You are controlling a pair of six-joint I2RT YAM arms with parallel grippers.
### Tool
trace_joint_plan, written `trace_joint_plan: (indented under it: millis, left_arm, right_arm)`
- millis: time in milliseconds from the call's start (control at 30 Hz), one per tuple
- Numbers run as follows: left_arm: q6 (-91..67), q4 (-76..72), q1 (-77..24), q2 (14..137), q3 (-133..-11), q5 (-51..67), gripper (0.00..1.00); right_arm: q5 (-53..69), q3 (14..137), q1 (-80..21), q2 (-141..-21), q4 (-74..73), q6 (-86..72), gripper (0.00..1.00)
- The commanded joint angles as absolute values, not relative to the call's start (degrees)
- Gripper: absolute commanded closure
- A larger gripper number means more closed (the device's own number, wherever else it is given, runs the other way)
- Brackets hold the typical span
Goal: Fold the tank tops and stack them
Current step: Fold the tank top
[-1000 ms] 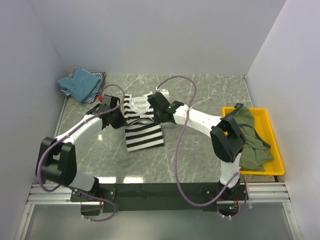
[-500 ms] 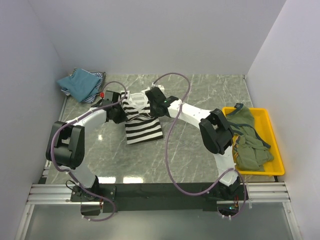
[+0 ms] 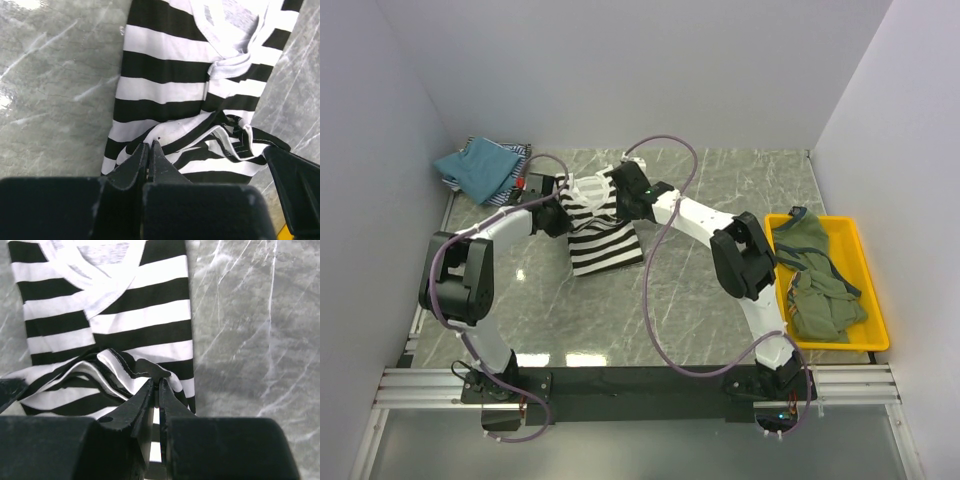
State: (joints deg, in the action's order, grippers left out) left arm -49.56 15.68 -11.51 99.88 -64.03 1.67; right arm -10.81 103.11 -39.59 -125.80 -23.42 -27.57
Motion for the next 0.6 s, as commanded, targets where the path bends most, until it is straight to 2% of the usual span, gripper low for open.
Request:
trace_joint_plan:
  millis: [0,100,200,233,333,433,567]
  left_arm:
    - [-50.80,13.19,-10.38,100.37,-66.36,2.37,0.99]
    - [-51.24,12.22,-9.49,101.51,-66.53,3.07,0.98]
    - [-51.50,9.76,-8.62,101.17,-66.09,4.04,0.84]
    - [-51.59,9.58,-8.35,100.81,-66.27,3.87,0.74]
    - [-51.68,7.91,-7.21,98.88,-66.36,4.22,0.57]
    - [-51.24,7.64,-6.15,96.95,-67.67,4.48,0.50]
    - [-50.71,8.61,-6.15,93.35,-68.38,4.57,0.52]
  right_arm:
    - [-10.02,104.94,-38.94,-126.65,-20.04,-27.07,0.86]
    - [-8.53,106.78,-38.50,-128.05,-19.42,-26.63,0.76]
    - [-7.03,108.10,-38.06,-128.58,-18.64,-26.19,0.68]
    - [-6.34,108.11,-37.97,-127.80,-18.02,-26.02,0.63]
    - [-6.50,108.89,-37.53,-126.13,-16.96,-24.97,0.55]
    - [-6.59,111.96,-36.74,-125.42,-18.36,-24.17,0.52]
    - [-7.12,111.90,-36.21,-123.23,-19.52,-23.73,0.51]
